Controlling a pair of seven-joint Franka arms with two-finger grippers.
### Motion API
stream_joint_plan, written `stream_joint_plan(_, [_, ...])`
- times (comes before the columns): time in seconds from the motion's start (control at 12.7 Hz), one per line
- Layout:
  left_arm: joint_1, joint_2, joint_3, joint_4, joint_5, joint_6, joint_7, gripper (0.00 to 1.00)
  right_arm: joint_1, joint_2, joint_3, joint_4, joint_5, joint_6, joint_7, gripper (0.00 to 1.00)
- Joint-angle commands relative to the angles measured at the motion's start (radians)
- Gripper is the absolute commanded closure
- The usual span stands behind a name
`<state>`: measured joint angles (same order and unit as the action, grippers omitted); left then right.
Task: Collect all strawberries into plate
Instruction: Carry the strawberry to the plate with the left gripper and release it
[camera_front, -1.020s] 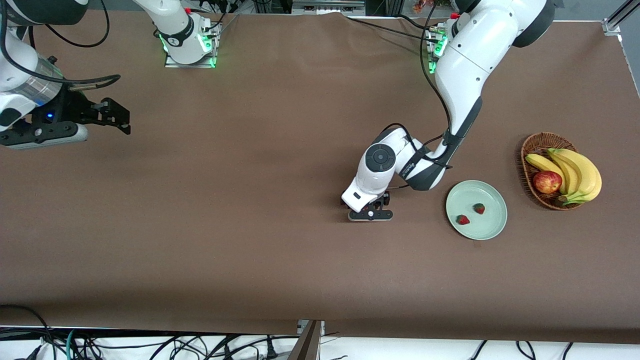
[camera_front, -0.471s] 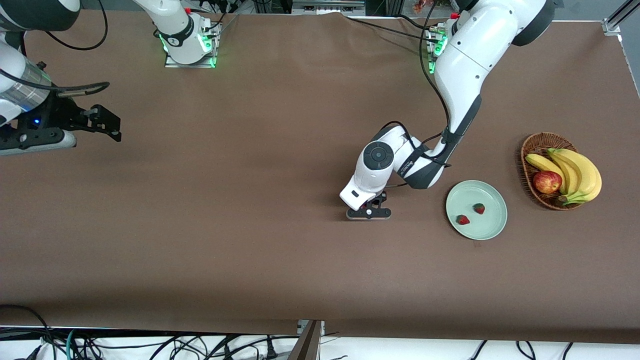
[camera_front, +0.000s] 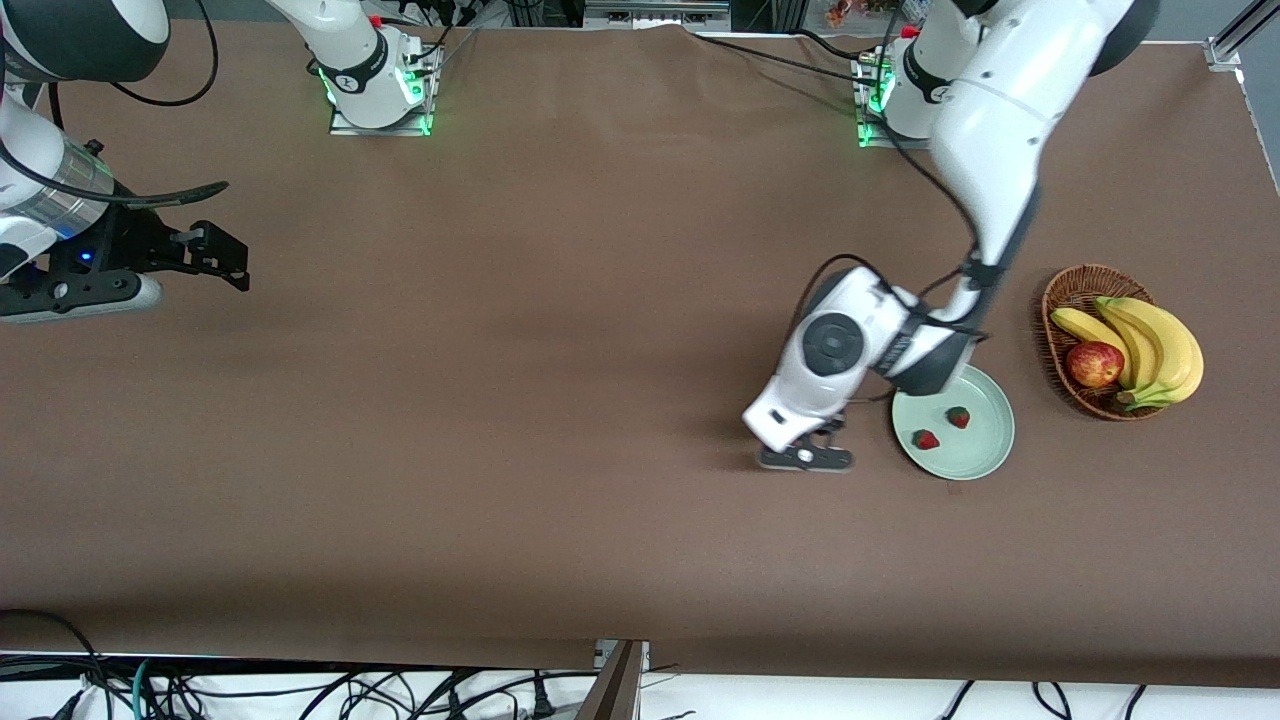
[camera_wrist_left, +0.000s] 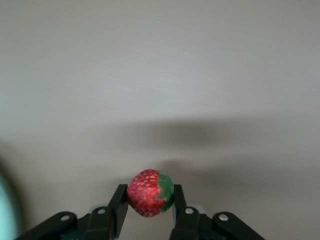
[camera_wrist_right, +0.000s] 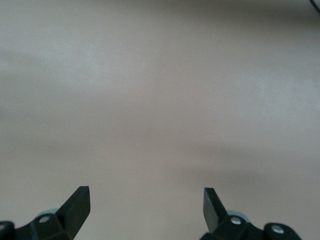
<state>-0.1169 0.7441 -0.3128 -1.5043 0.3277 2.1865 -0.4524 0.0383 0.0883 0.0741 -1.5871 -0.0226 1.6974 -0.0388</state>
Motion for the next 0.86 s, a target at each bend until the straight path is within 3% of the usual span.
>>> stream_joint_plan(0.0, [0.124,-0.097,-0.002,-0.033,-0.099,-0.100,0.303,1.00,-0.009,0.007,0.009,0.019,-0.022,0.017,0.002,0.00])
stream_joint_plan(0.16, [0.207,-0.136,0.011,-0.088,-0.148,-0.116,0.491,1.00,-0.008,0.008,0.009,0.019,-0.023,0.024,0.002,0.00])
stream_joint_plan(0.55, [0.236,-0.226,0.112,-0.348,-0.220,-0.002,0.678,1.00,-0.009,0.011,0.009,0.019,-0.051,0.041,0.002,0.00])
stream_joint_plan(0.78, [0.247,-0.247,0.112,-0.428,-0.271,0.013,0.683,0.90,-0.011,0.011,0.009,0.018,-0.050,0.041,0.002,0.00])
